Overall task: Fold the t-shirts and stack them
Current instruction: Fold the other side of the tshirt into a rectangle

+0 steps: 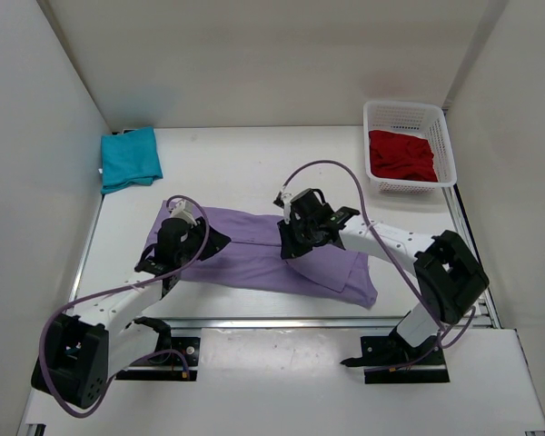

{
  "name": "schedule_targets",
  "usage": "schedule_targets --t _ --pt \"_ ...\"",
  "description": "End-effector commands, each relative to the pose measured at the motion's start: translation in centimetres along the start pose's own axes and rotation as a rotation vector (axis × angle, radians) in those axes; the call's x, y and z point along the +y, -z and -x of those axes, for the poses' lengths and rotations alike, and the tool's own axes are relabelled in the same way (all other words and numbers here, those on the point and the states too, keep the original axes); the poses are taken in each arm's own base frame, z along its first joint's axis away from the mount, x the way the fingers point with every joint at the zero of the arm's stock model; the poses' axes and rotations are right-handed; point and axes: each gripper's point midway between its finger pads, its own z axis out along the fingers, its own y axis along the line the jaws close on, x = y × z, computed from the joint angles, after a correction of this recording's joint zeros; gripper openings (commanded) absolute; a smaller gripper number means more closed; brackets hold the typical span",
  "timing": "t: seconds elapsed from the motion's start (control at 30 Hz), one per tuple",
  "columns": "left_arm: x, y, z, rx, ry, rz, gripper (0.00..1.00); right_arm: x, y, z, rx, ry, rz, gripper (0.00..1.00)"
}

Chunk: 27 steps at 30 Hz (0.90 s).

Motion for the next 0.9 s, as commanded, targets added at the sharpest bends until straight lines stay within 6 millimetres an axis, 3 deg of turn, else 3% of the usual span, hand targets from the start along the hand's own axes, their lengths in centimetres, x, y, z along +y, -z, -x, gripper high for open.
schedule_targets --t 0.0,0.07,0.1,0.27,0.37,0.4,0.47,0.5,0.57,0.63,0.67,0.7,0.87 --pt "-1.1 0.1 1.1 -0.022 -0.011 -0.037 0.37 0.3 -0.7 -0.5 0.042 0.006 0.037 0.08" --pt "-0.5 0.1 0.5 -0.004 -0.003 -0.026 0.39 -0.4 -1.2 -1.3 0.055 -0.013 0.021 0.23" --pt "-0.3 0.1 0.6 -0.008 0.000 -0.027 0.38 -0.7 -0.7 -1.1 0.036 -0.025 0.021 0.25" --pt "-0.3 -0.2 1.1 -0.019 -0.004 -0.023 0.39 -2.7 2.8 1.5 -0.125 -0.077 -0.024 0.25" --pt "-0.8 -0.9 2.2 -0.028 -0.009 -0.024 0.39 -5.7 4.8 2.6 -0.231 -0.166 -0.078 0.20" --pt "0.0 -1.4 2.4 -0.034 0.000 0.006 0.39 -7.4 5.0 2.7 -0.266 -0.202 -0.115 0.19" --pt "-0.8 -2.4 3.9 -0.054 -0.004 -0.002 0.39 -11.1 4.8 1.5 -0.283 -0.309 -0.202 0.14" --pt "0.1 -3.2 3.7 -0.036 0.005 0.028 0.39 -11.5 4.6 1.7 -0.295 -0.312 -0.195 0.12" --pt "0.5 -4.7 4.1 0.002 0.024 0.038 0.39 -14.2 3.6 0.7 -0.248 -0.352 -0.266 0.09" --pt "2.0 -6.2 3.4 0.066 0.090 0.031 0.37 -16.5 3.3 -0.5 -0.203 -0.381 -0.373 0.05" --pt "1.6 -6.4 3.4 0.076 0.118 -0.005 0.37 -16.9 3.2 -1.2 -0.190 -0.403 -0.389 0.05" --pt "3.1 -6.7 3.3 0.084 0.160 0.021 0.36 -17.0 3.6 -1.4 -0.200 -0.409 -0.398 0.04" --pt "4.1 -7.0 2.7 0.076 0.185 0.034 0.37 -15.5 5.3 -3.6 -0.319 -0.441 -0.406 0.24"
